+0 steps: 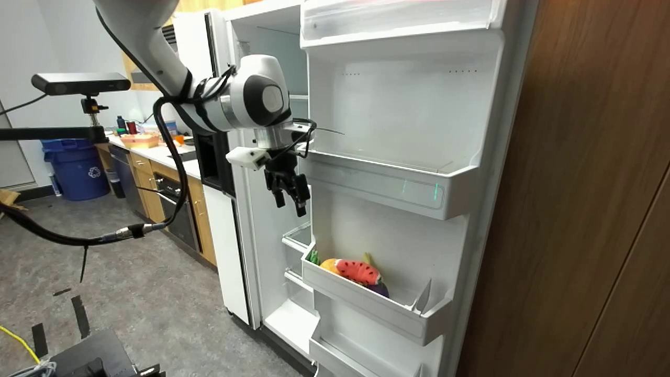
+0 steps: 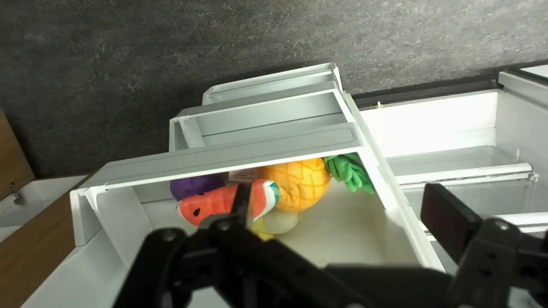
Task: Move the watermelon plush toy from the top compartment to the bottom compartment.
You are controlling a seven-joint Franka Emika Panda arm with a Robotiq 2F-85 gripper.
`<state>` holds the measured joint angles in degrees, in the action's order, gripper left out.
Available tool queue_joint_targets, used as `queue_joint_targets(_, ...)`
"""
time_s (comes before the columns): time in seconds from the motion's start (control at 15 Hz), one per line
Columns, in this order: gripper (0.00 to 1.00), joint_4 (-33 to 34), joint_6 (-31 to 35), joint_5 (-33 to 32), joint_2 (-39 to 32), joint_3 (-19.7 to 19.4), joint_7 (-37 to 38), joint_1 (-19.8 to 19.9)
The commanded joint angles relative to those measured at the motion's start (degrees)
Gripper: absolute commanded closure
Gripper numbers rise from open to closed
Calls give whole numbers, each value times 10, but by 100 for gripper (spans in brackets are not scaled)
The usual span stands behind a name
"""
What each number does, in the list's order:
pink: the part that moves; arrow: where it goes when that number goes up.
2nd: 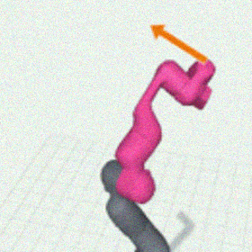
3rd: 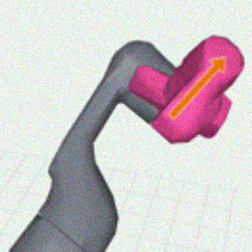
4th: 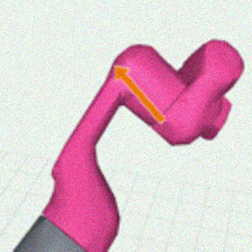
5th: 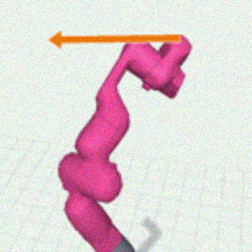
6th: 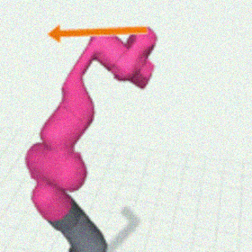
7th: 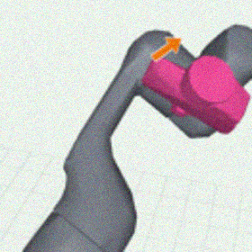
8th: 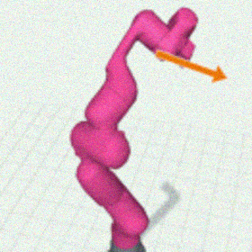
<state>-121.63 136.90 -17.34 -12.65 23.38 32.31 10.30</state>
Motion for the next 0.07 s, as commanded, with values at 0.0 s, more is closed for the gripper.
queue_joint_targets(0.0,0,-1,4,28,8,-80,-21,-76)
